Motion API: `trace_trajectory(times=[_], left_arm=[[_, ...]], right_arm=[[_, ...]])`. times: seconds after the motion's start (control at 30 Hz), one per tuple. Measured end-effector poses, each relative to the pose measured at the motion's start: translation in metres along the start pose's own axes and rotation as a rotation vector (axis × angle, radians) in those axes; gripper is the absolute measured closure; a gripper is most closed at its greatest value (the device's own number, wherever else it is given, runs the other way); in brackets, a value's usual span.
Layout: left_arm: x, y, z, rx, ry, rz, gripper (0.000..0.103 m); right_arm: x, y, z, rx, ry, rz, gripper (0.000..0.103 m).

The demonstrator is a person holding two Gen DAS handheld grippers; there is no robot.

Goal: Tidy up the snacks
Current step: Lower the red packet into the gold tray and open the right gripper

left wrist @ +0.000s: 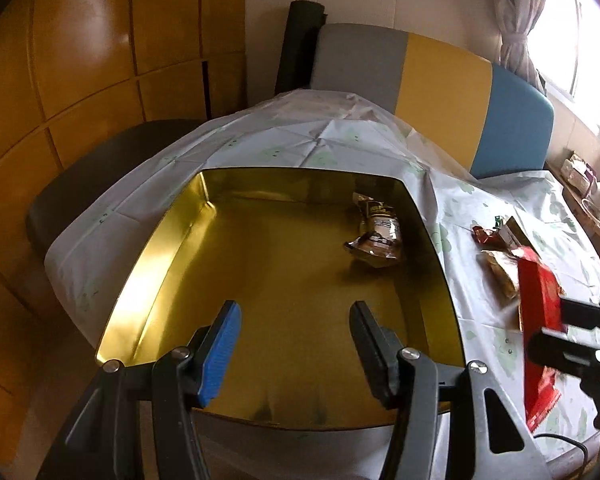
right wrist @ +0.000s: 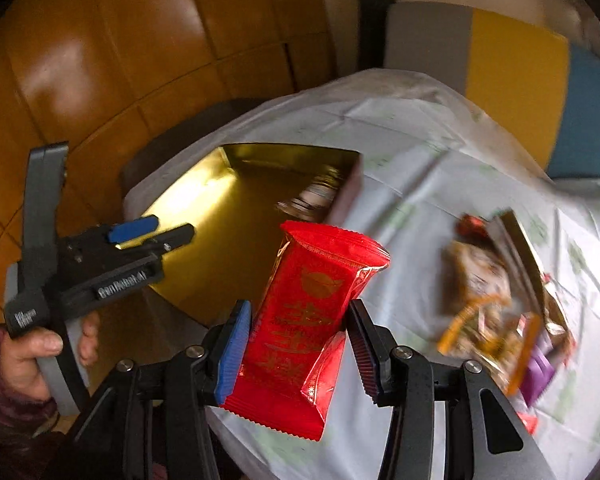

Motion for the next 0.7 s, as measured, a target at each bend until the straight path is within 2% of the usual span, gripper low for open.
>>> trace_trajectory(times=[0.2, 0.47, 0.7], left_arm=[[-0.003, -0.017, 0.004, -0.028, 0.002, -0.029, 0.046], [0.001, -0.037, 0.009, -0.066, -0.010, -0.054, 0.046], [0.001, -0.048, 0.015, -0.095, -0.010, -0.035, 0.046]], right_arm=[[0.013, -0.024, -0.023, -0.034, 0.005, -0.022, 0.053], [0.048, -0.046, -0.044, -0.040, -0.033, -0.044, 0.052], [0.075, -0.040, -0.050, -0.037, -0.054, 0.011, 0.051]])
Point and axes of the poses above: each gripper's, at about its wrist camera, not at the fingertips, and x roughly the way its jaws point, y to its right, z to its underside, the point moved 9 cm from there along x, roughly the way its jaws point, and after that the axes turned 8 degrees about z, right-handed, at the moved point
